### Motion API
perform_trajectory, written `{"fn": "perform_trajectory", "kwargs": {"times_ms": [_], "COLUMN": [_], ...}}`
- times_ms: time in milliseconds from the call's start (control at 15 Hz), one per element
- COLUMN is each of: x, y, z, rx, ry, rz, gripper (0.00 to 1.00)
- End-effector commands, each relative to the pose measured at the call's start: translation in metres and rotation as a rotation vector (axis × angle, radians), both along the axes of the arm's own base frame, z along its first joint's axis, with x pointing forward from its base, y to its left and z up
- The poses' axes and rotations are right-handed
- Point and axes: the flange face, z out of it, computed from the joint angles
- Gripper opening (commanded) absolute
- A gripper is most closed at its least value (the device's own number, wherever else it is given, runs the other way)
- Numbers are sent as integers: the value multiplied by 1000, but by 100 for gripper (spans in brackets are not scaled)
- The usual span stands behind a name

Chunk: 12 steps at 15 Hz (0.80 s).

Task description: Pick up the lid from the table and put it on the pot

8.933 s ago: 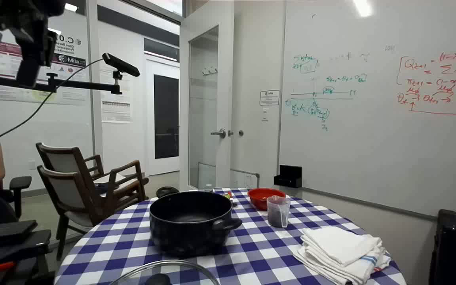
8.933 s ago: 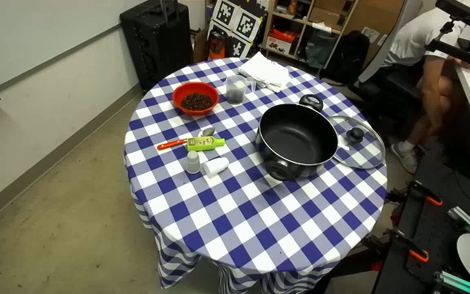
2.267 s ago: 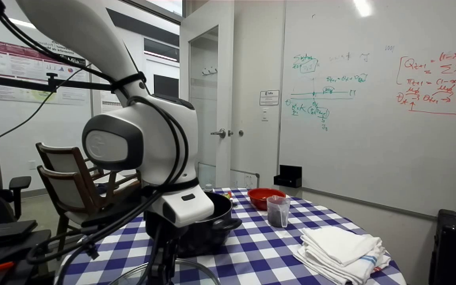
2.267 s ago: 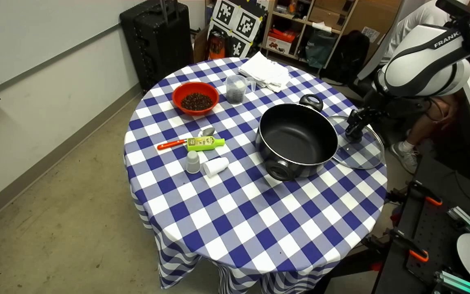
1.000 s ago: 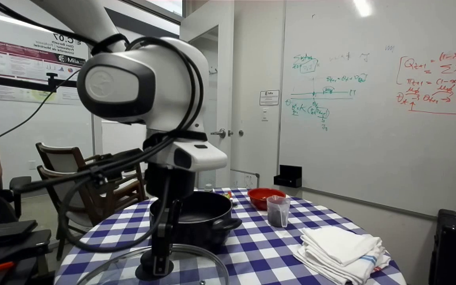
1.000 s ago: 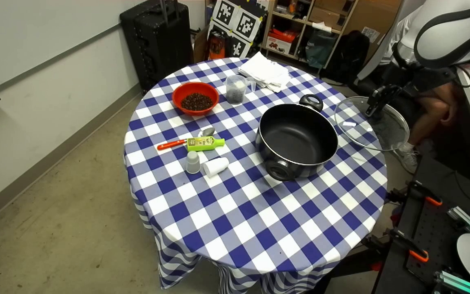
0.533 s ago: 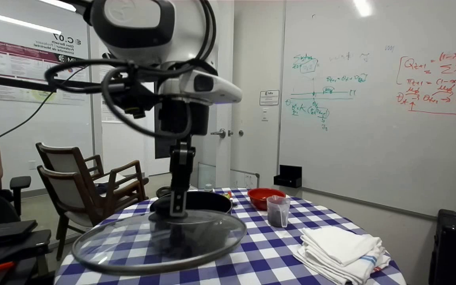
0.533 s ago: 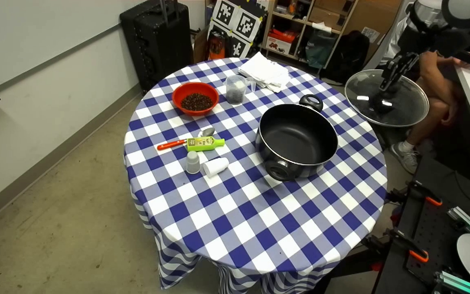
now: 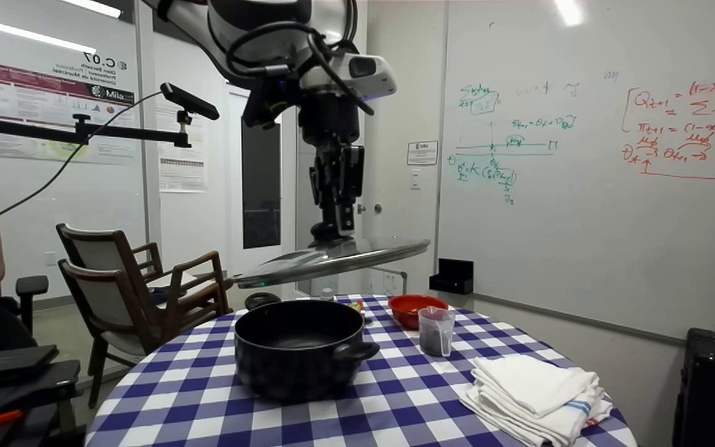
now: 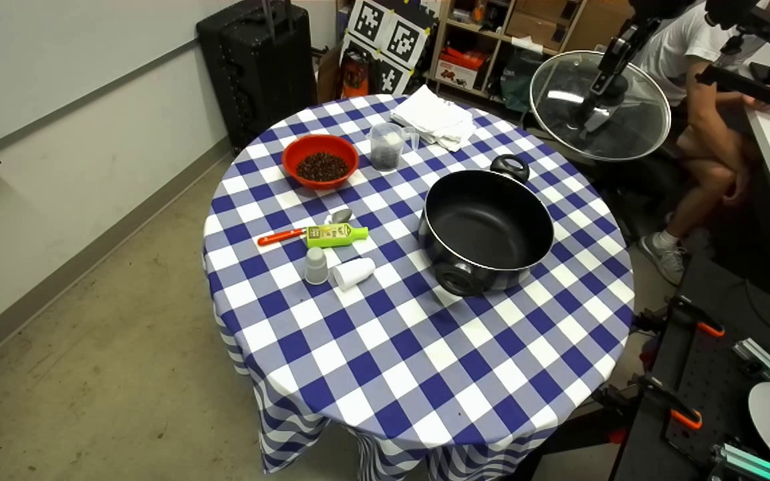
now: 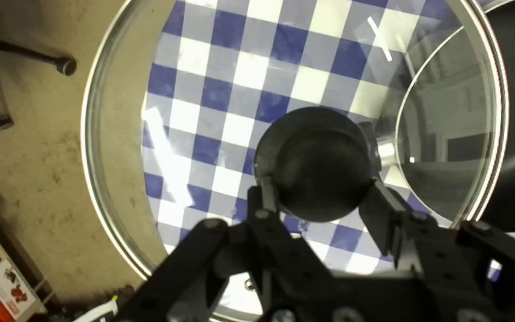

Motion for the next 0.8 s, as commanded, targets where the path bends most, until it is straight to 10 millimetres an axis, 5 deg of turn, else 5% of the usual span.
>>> {"fn": "perform_trajectory", "kwargs": {"times_ms": [0,467,733], "x": [29,69,77], "y": [36,130,155], "z": [16,-29,-51], "rx": [-3,75,125], "ry": [-21,-2,47], "rz": [138,323,392], "gripper": [23,23,23]}}
